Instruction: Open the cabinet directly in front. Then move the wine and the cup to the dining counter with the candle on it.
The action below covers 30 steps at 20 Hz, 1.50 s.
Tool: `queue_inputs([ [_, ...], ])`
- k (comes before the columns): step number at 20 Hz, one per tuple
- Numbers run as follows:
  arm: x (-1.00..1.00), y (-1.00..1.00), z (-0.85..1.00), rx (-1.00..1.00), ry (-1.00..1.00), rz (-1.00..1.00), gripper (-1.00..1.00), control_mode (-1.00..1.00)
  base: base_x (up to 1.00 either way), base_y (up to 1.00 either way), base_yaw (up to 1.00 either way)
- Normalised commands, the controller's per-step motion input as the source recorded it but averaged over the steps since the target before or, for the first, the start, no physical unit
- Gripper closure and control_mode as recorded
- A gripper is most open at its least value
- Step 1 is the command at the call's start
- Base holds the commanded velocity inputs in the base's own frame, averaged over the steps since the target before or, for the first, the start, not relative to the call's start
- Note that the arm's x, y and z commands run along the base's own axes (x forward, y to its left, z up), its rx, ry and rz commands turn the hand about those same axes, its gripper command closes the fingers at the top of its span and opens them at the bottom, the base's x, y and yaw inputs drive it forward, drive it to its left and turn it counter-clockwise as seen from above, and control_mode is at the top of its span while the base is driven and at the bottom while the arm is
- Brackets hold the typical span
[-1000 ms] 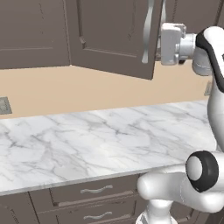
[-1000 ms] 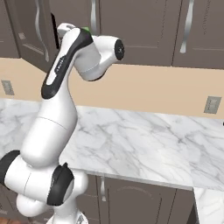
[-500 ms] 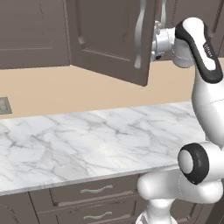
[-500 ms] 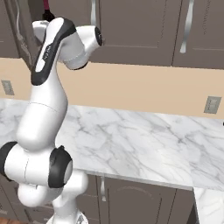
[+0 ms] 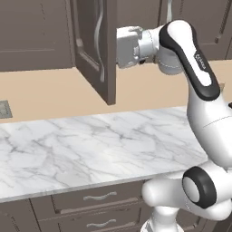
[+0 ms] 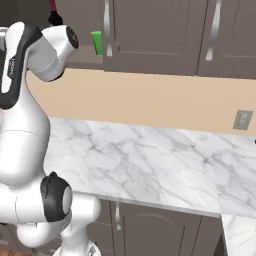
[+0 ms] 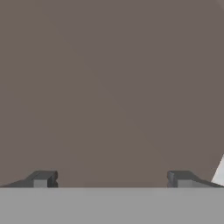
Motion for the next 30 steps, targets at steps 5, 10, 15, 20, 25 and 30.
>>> queue_inputs([
  [5,0.13,0.75,-0.31,0.02,0.00,0.00,-1.00,-1.00,0.00,0.00,0.00],
  [10,-0.04,-0.33,0.16,0.00,-0.03,0.00,-1.00,-1.00,0.00,0.00,0.00],
  [15,-0.45,-1.00,0.64,-0.02,-0.16,0.00,-1.00,-1.00,0.00,0.00,0.00],
  [20,-0.24,-1.00,-0.06,-0.15,-0.07,-0.01,-1.00,-1.00,0.00,0.00,0.00],
  [25,-0.39,-1.00,-0.07,-0.18,-0.38,-0.06,-1.00,-1.00,0.00,0.00,0.00],
  [30,-0.34,-1.00,0.00,-0.11,-0.57,-0.18,-1.00,-1.00,0.00,0.00,0.00],
])
